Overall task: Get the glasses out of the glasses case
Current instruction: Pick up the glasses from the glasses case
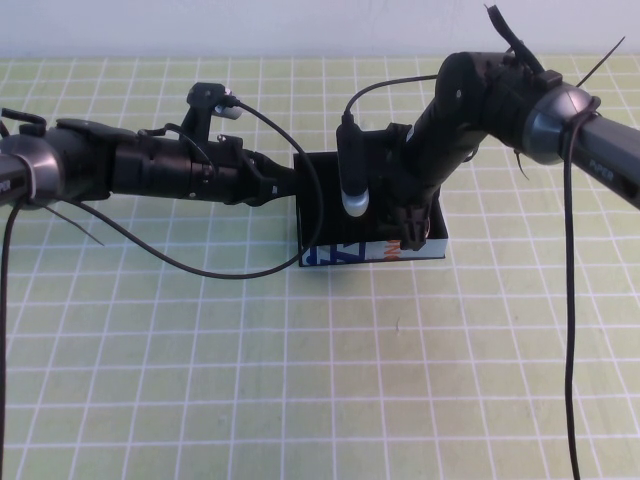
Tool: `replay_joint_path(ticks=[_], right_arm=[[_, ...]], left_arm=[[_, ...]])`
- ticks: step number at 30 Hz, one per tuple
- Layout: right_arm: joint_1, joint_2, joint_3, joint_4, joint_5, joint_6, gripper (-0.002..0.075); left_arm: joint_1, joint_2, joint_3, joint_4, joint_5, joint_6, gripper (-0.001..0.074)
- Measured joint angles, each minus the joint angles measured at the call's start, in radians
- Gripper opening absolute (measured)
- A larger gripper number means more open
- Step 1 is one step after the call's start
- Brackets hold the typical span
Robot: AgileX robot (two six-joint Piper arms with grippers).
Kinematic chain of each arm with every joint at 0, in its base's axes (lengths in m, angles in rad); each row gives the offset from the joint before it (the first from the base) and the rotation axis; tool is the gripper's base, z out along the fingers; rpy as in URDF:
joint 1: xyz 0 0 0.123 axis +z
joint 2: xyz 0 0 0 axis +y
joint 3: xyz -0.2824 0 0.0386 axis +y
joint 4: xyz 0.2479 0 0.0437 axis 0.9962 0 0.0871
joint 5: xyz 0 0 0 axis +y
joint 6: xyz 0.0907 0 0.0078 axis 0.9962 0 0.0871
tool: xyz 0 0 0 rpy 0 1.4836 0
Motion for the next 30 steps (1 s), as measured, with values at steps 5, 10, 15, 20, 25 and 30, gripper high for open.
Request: replay_joint_path(ticks=[5,10,15,20,25,30], right_arm=[[0.0,0.006,0.0,0.0,-0.017,-0.001,0.0311],[0.0,0.019,0.0,-0.004,-0.028,-0.001,0.0311],[0.0,0.019,0.0,-0.004,-0.03,-0.001,0.031],[0.0,0.019,0.0,-0.006,-0.03,-0.001,0.026],[0.0,0.019,0.0,0.0,-0.03,-0.001,0.0173],[0.0,0.013,0.0,0.011,-0.023,-0.001,0.0067]], left_arm=[[0.0,0.0,0.0,0.0,0.0,0.0,-0.0003],[0.0,0.0,0.0,0.0,0.0,0.0,-0.0003],[0.0,0.0,0.0,0.0,0.002,0.0,-0.0003],[0.0,0.0,0.0,0.0,0.004,0.0,-0.0003],[0.0,0.0,0.0,0.0,0.011,-0.001,-0.0003],[0.0,0.0,0.0,0.0,0.033,-0.001,-0.0003]])
